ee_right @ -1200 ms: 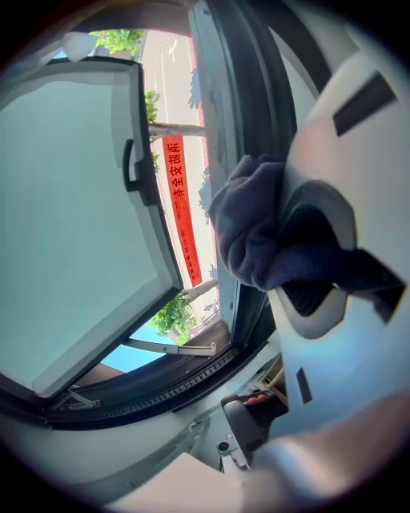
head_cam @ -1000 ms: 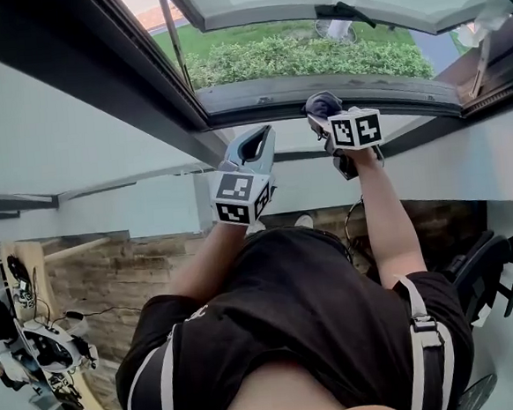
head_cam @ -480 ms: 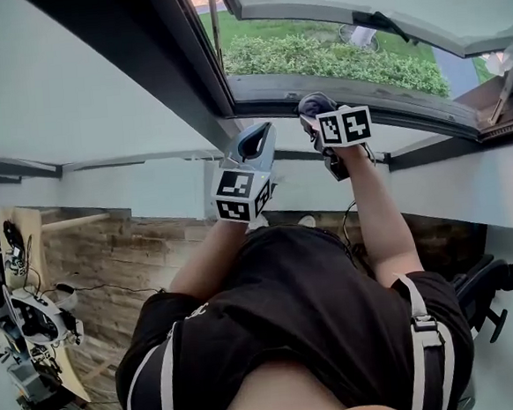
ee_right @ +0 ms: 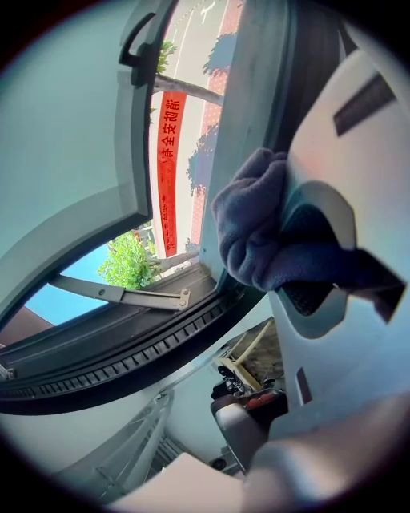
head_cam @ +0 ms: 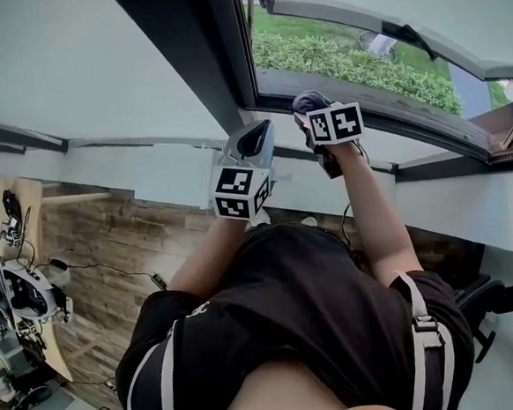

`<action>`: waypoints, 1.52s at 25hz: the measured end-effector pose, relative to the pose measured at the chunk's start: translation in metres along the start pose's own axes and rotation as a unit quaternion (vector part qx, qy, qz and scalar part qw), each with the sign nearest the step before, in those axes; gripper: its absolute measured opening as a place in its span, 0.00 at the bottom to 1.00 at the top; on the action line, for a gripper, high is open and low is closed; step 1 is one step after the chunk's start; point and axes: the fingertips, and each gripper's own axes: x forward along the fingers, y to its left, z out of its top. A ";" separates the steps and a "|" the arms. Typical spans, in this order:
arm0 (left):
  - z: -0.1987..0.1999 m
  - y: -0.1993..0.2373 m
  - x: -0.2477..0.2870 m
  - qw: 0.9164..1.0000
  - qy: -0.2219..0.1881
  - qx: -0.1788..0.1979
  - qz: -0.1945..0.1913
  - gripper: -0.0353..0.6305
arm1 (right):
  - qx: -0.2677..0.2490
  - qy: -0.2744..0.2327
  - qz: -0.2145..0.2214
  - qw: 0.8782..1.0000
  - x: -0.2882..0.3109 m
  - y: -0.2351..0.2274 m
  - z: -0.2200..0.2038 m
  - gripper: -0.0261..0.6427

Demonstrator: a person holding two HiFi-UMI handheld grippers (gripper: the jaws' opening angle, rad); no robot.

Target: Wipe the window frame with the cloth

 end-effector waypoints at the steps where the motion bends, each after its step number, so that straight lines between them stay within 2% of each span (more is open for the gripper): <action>1: 0.000 0.003 -0.002 1.000 -0.001 -0.001 0.004 0.06 | -0.004 0.002 0.001 1.000 0.003 0.004 0.001 0.13; 17: 0.001 0.038 -0.027 0.999 -0.013 -0.015 0.051 0.06 | -0.069 0.017 0.026 0.997 0.052 0.063 0.022 0.13; 22: 0.005 0.048 -0.035 0.998 -0.022 -0.016 0.062 0.06 | -0.081 0.010 0.022 0.996 0.059 0.071 0.025 0.13; 28: 0.009 0.038 -0.035 0.998 -0.028 -0.017 0.051 0.06 | -0.097 -0.071 0.061 0.991 0.038 0.076 0.021 0.13; 31: 0.014 0.031 -0.028 0.999 -0.031 -0.013 0.037 0.06 | -0.095 -0.128 0.062 0.985 0.004 0.074 0.022 0.13; 35: 0.018 0.022 -0.016 0.999 -0.033 -0.010 0.018 0.06 | -0.125 -0.204 0.020 0.971 -0.050 0.061 0.037 0.13; 38: 0.026 0.013 -0.006 0.999 -0.038 -0.005 0.005 0.06 | -0.124 -0.261 -0.029 0.957 -0.094 0.044 0.053 0.13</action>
